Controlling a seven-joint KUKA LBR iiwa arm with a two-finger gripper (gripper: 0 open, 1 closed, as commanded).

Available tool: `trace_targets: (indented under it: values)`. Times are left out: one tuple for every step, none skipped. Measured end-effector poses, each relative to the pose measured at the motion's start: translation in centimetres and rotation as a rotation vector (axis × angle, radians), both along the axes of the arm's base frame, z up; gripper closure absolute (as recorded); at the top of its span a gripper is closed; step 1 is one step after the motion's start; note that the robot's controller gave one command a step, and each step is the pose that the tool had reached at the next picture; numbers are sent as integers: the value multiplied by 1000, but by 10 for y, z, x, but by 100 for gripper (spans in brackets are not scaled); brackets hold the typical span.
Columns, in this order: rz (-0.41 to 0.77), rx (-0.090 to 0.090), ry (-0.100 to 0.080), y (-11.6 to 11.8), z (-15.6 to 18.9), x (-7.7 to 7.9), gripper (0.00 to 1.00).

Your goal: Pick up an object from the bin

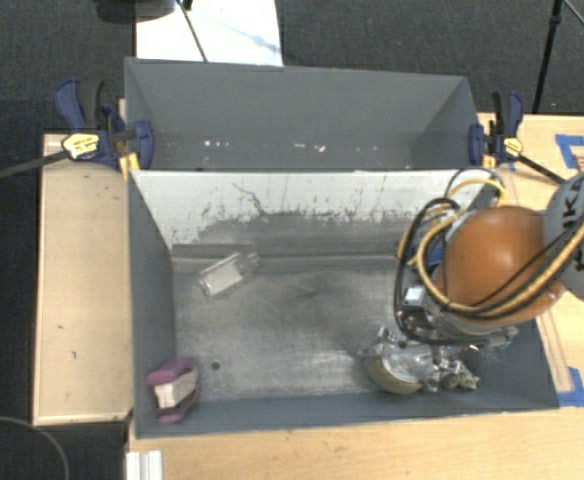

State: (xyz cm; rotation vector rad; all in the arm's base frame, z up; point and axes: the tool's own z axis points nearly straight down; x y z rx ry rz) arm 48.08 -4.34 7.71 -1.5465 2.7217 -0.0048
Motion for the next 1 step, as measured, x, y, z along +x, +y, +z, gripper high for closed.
trace_targets:
  values:
    - [0, -1, 6, 0, 0, -1, 100]
